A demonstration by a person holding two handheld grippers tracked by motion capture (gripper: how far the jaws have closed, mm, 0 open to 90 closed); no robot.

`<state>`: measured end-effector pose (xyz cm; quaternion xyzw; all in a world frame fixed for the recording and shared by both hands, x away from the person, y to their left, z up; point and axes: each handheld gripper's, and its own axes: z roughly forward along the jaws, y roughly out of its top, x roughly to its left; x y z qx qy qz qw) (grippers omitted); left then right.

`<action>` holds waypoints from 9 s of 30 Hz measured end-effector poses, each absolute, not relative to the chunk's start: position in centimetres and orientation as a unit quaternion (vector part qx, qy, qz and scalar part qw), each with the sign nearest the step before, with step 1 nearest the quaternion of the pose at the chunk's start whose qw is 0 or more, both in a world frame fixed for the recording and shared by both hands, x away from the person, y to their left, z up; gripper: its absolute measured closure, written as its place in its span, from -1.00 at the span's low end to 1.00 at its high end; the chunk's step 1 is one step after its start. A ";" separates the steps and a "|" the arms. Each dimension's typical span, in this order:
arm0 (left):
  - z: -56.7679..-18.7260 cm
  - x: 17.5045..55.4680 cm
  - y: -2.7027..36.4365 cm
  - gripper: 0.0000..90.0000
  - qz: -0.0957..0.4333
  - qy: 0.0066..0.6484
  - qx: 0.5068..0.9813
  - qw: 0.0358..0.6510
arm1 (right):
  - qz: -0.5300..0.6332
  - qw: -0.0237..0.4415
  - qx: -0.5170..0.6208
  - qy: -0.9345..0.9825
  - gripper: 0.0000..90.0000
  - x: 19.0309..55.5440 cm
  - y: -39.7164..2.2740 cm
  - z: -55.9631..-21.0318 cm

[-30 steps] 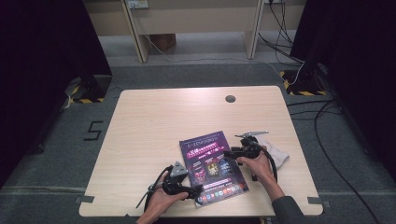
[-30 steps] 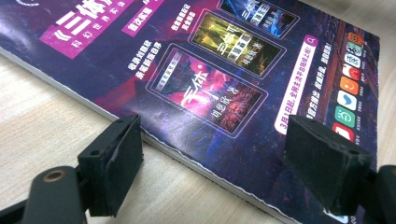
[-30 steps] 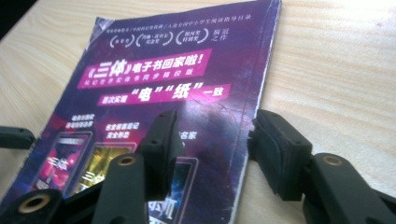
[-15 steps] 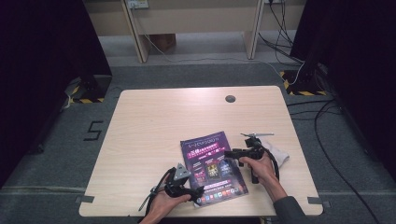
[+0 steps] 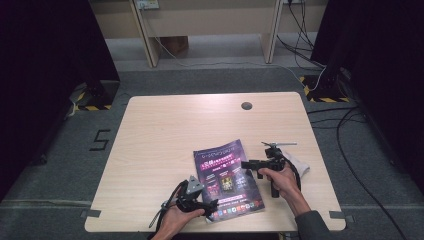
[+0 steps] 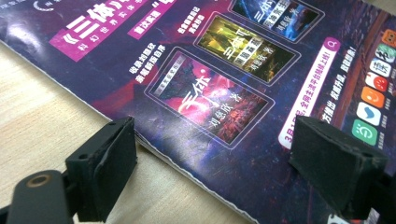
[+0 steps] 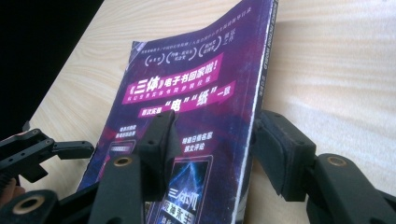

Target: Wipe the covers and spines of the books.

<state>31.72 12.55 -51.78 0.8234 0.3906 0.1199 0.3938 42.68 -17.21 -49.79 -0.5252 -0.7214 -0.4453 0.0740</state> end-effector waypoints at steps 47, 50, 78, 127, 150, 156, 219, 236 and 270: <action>-51.3 31.5 13.0 -0.44 0.108 0.375 0.835 0.389 | -0.345 -0.015 -0.385 -0.856 0.72 42.6 -13.9 -46.6; -51.1 31.4 13.6 -0.44 0.115 0.373 0.835 0.388 | -0.329 -0.028 -0.370 -0.868 0.75 43.0 -13.2 -46.1; -50.6 31.6 18.3 -0.45 0.120 0.409 0.820 0.382 | -0.205 -0.171 -0.268 -0.926 0.88 45.6 -7.8 -37.1; -50.6 32.2 19.7 -0.44 0.130 0.425 0.815 0.372 | -0.198 -0.103 -0.213 -0.951 0.87 43.3 -2.8 -38.9; -50.5 32.2 19.7 -0.44 0.130 0.425 0.816 0.369 | -0.247 -0.011 -0.237 -0.939 0.55 41.4 -2.7 -45.7; -50.6 32.2 19.7 -0.44 0.130 0.426 0.816 0.367 | -0.260 -0.011 -0.246 -0.934 0.42 40.8 -2.8 -46.7; -51.0 35.5 15.3 -0.37 0.158 0.407 0.829 0.350 | -0.290 -0.085 -0.408 -0.862 -0.32 43.6 -14.5 -49.5; -50.5 39.3 14.0 -0.35 0.235 0.408 0.829 0.302 | -0.274 -0.112 -0.399 -0.868 -0.57 38.1 -15.1 -49.5; -50.4 34.4 13.6 -0.45 0.177 0.370 0.848 0.336 | -0.305 -0.096 -0.372 -0.871 -0.60 33.6 -15.7 -50.0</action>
